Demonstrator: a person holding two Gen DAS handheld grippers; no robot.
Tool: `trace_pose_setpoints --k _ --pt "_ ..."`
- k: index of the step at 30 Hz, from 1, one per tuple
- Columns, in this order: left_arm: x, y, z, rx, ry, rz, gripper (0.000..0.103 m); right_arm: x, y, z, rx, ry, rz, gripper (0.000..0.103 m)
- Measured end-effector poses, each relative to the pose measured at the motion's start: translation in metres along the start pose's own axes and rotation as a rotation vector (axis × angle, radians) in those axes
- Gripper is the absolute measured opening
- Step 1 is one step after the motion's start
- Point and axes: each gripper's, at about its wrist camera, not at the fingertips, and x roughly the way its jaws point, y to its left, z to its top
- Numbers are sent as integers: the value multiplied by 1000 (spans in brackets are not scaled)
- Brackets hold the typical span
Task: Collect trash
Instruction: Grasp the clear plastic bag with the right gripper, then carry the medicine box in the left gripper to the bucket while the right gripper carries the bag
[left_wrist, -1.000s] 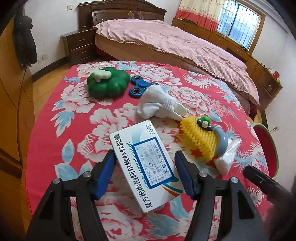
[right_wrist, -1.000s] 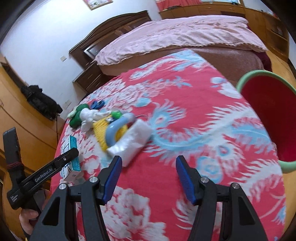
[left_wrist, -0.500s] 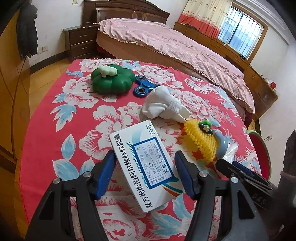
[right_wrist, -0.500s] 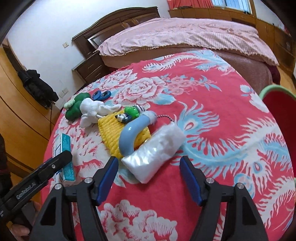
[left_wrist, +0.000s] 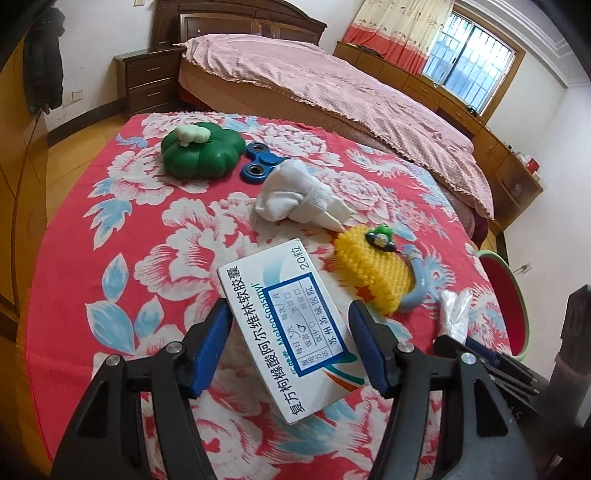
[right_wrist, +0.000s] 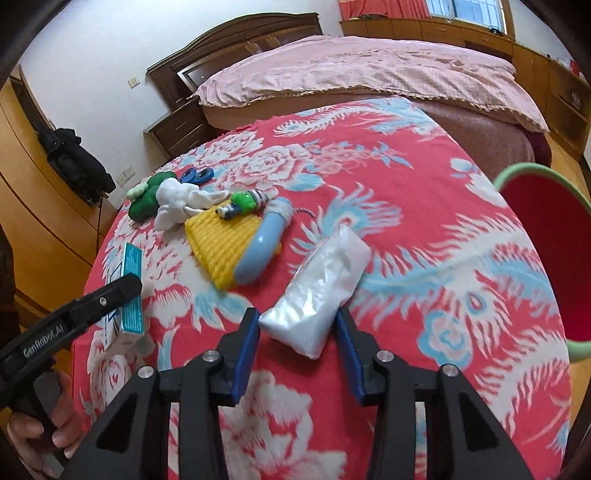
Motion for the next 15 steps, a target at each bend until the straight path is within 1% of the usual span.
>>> trace_pose_setpoints --k 7,15 --pt "-12 -14 -6 18 4 -46 66 -26 -17 -15 42 -37 1 45" --pt "-26 -47 -13 72 3 -99 66 -63 -36 -26 87 -113 -6 45"
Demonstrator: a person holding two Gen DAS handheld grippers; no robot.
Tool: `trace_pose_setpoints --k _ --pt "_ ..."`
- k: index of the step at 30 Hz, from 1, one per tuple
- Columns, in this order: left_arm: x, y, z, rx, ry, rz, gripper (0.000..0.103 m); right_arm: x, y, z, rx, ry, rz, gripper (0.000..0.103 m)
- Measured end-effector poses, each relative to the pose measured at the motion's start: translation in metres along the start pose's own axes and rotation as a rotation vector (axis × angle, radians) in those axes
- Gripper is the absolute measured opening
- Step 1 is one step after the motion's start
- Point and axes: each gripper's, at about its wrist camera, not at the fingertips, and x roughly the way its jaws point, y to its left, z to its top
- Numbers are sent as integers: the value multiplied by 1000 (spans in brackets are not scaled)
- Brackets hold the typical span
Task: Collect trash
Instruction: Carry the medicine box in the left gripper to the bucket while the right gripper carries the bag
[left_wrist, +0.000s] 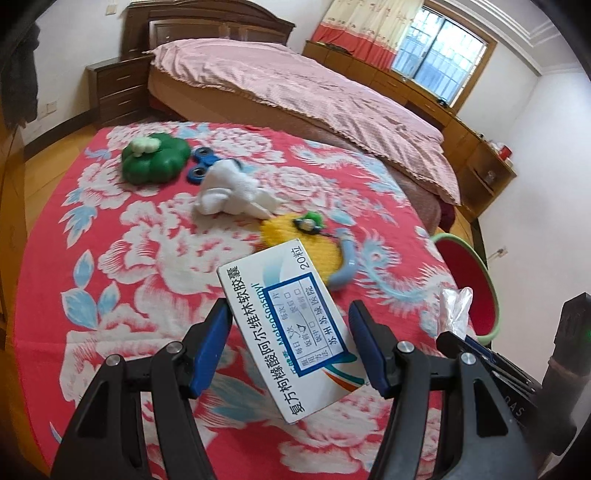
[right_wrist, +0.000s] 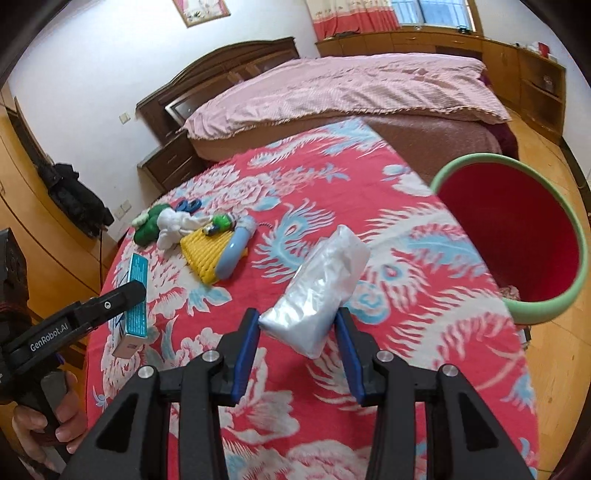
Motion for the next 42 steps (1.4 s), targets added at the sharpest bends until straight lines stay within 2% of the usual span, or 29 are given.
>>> trace_pose_setpoints --k 10,19,30,42 --pt "0 -51 3 89 33 -59 66 -40 -33 2 65 -88 -20 45" --pt "18 -105 13 181 60 -101 65 -57 -74 13 128 -136 -53 45" --pt "54 -165 25 271 108 -142 65 -61 -130 25 203 -155 -113 45" --pt "109 -230 36 377 142 -187 65 -46 -183 37 254 -150 -161 47"
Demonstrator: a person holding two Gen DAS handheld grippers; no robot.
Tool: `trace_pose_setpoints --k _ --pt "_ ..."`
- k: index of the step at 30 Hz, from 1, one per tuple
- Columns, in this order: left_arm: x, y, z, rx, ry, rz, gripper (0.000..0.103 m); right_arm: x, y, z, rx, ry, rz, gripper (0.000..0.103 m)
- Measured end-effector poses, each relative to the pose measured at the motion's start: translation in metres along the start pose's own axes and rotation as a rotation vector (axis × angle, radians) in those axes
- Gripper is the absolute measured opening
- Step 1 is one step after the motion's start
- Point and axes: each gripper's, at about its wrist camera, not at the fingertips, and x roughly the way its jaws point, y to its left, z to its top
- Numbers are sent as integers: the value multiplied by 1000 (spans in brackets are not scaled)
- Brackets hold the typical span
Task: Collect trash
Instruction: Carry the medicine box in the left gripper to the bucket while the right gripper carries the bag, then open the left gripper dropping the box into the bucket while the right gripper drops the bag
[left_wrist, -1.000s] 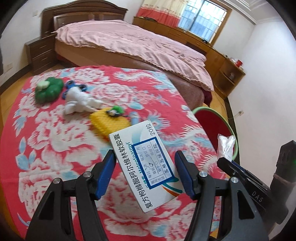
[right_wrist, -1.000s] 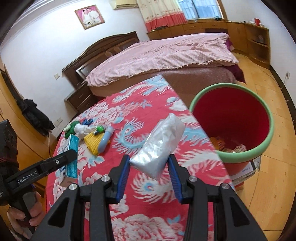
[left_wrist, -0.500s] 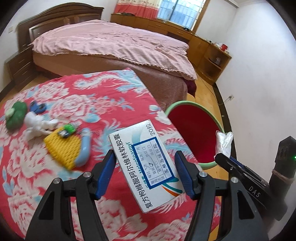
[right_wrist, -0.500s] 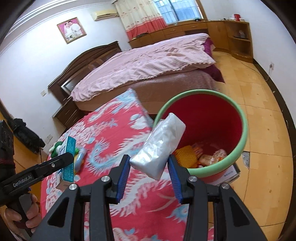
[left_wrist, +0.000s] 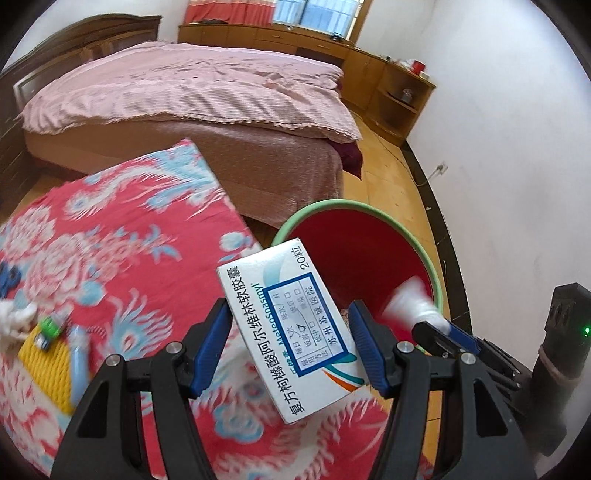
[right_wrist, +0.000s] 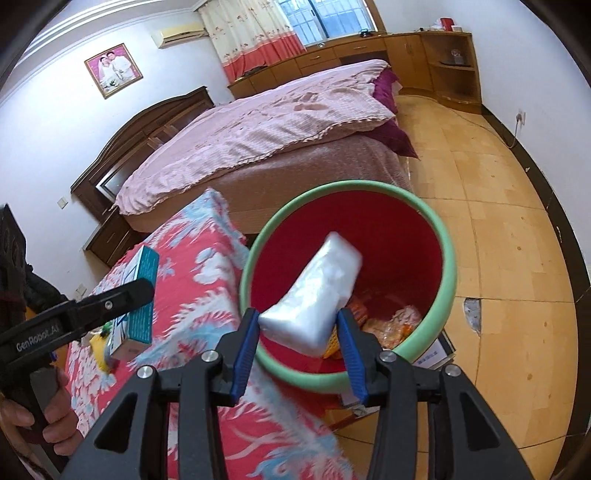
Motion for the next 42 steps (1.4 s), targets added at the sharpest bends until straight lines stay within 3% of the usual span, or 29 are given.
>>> trace_pose_setpoints --k 14,19,23,31,42 --pt "45 -37 17 96 33 -50 66 -1 -38 9 77 -36 -23 54" --pt "51 -44 20 117 16 10 67 -2 -50 9 108 -42 -39 57" --pt "47 -43 20 104 6 3 74 -3 -54 9 124 -44 -41 59" --pt "34 -36 19 63 1 -25 74 -8 -50 7 127 -50 -35 62" --pt "-9 -5 5 -6 -48 20 74 -25 -29 0 107 -58 -10 63"
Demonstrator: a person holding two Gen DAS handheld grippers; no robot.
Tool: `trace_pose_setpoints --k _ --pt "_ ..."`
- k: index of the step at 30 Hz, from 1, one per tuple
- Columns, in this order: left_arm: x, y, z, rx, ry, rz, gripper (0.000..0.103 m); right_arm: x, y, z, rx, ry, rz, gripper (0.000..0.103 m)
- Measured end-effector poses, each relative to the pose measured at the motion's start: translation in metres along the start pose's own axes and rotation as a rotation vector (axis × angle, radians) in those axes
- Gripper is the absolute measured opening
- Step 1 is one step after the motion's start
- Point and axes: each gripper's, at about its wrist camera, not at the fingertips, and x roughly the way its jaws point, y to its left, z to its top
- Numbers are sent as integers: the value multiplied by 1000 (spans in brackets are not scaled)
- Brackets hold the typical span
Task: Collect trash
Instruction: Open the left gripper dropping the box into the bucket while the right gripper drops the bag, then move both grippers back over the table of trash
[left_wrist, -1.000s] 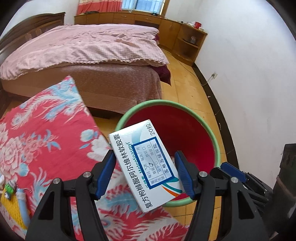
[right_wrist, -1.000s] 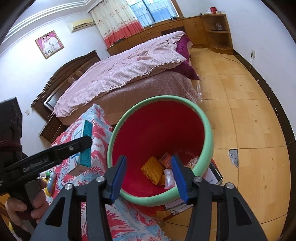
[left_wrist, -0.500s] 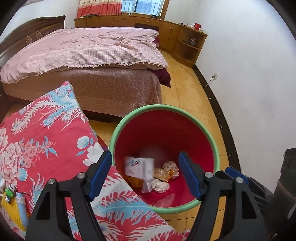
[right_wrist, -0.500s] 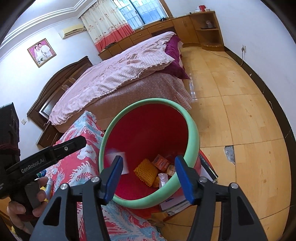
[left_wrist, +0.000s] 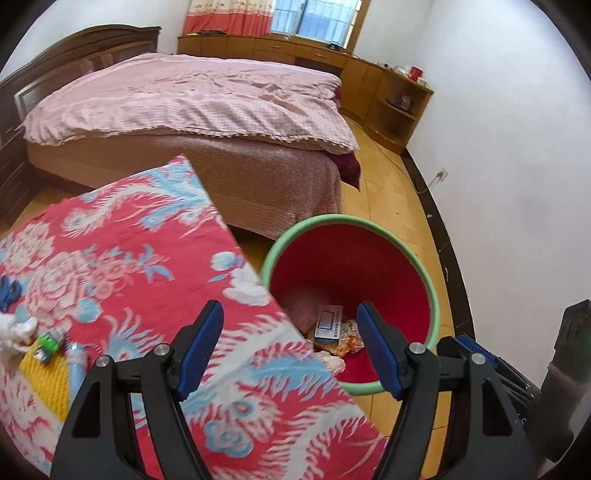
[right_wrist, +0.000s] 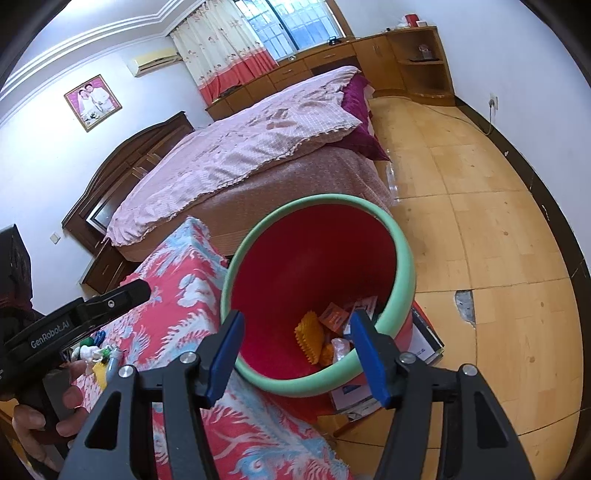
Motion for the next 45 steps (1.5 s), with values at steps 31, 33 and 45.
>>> trace_pose_setpoints --k 31,33,45 --pt "-103 196 -45 -301 -98 288 74 26 125 -28 -176 79 118 70" --pt "-104 209 -47 -313 -96 314 74 30 133 -31 -188 89 121 71" --pt "-74 265 -49 -330 -37 363 74 46 156 -46 -200 122 112 77"
